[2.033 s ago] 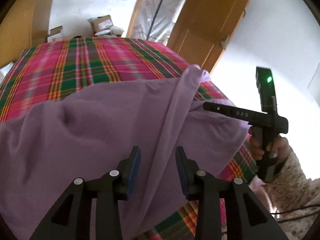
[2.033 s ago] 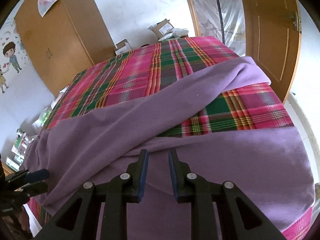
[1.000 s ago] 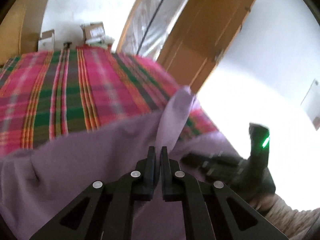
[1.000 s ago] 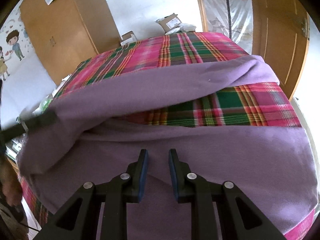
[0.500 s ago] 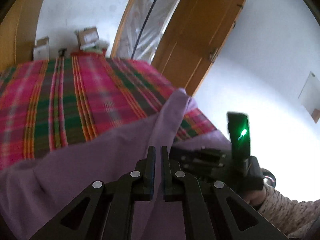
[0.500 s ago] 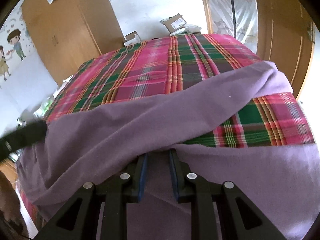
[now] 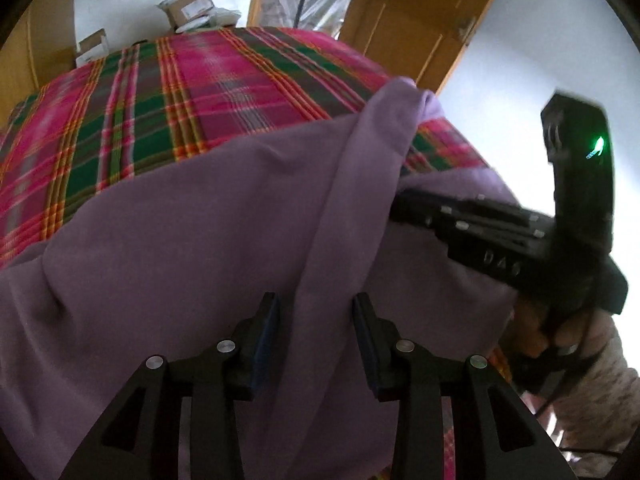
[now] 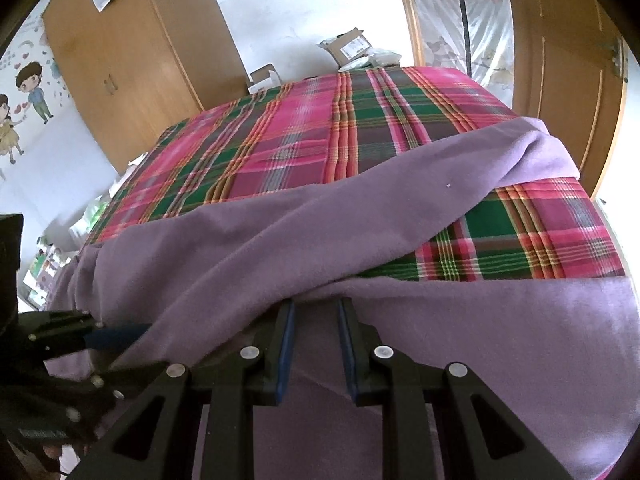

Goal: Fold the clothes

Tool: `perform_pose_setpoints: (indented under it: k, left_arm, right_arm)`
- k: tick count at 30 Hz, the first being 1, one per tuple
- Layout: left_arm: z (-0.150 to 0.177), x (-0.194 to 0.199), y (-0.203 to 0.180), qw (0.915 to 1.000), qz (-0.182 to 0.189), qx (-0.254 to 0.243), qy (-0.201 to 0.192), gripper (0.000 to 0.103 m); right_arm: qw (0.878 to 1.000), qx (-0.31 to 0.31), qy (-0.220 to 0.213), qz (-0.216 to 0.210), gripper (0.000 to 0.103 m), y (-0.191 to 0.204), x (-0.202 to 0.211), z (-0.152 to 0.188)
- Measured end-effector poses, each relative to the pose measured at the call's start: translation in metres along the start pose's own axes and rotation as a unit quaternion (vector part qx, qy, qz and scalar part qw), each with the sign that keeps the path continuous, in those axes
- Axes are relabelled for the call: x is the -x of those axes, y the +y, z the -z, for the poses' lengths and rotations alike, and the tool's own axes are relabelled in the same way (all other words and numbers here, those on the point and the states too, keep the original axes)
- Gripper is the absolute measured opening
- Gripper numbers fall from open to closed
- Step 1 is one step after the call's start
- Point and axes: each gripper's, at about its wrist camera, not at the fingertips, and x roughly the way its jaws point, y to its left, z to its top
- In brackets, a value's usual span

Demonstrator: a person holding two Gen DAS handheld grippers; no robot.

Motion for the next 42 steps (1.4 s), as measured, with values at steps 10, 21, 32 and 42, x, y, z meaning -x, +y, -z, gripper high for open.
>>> perform_pose_setpoints:
  k: [10,21,32,42]
  left_arm:
    - [-0.010,0.006,0.003,0.9980,0.047,0.000,-0.043,0.006]
    - [-0.045,0.068,0.033,0.9814,0.078,0.058,-0.165,0.006]
    - [-0.056,0.091,0.037,0.9775,0.064,0.050,-0.194,0.006]
    - [-0.059,0.095,0.041,0.9763,0.065,0.057,-0.198,0.006]
  right_arm:
    - [1.000,0.009,0.002,-0.004,0.022,0.005,-0.003,-0.003]
    - [0.998,0.060,0.007,-0.001,0.022,0.029,-0.006,0.000]
    - [0.995,0.100,0.027,0.000,0.022,0.049,-0.009,-0.013]
    - [0.989,0.140,0.034,-0.026,0.022,0.061,-0.028,-0.032]
